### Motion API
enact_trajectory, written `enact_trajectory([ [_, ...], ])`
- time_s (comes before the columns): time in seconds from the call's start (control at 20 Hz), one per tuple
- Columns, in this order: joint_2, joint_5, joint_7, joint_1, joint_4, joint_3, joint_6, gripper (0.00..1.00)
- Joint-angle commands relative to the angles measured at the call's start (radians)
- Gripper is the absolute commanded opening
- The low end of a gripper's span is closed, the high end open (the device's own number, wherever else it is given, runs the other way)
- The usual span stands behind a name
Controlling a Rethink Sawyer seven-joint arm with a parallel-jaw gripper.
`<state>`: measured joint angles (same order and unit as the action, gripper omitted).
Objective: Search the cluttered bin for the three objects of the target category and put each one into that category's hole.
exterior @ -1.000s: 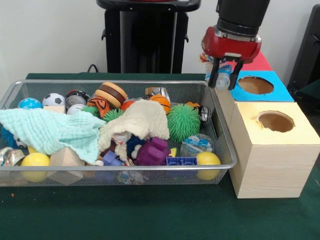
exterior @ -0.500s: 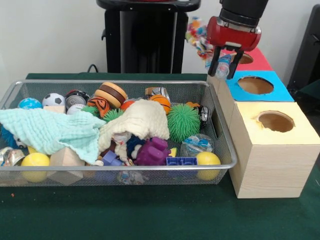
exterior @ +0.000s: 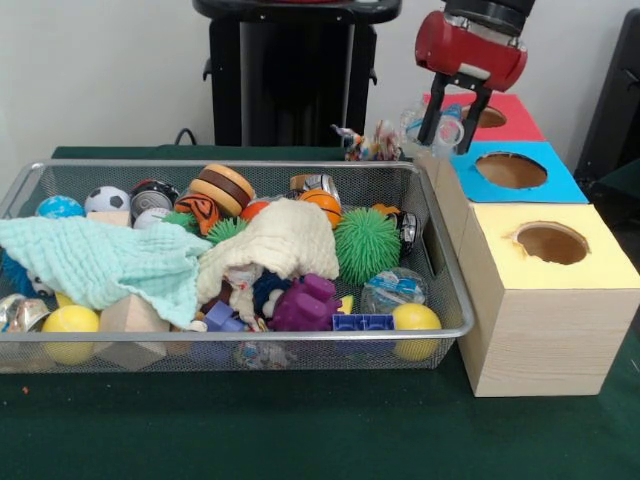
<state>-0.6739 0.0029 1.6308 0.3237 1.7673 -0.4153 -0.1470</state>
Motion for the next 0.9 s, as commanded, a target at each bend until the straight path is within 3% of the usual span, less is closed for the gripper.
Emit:
enact_trajectory([
  [0.05, 0.049, -0.056, 0.147, -0.089, 0.01, 0.019, 0.115, 0.0],
  [0.3, -0.009, -0.003, 0.139, -0.106, 0.027, 0.073, -0.019, 0.0],
  [0.5, -0.03, 0.023, 0.139, -0.094, -0.011, 0.077, -0.126, 0.0],
  [0.9, -0.083, 0.062, 0.175, -0.085, -0.02, 0.108, -0.239, 0.0],
])
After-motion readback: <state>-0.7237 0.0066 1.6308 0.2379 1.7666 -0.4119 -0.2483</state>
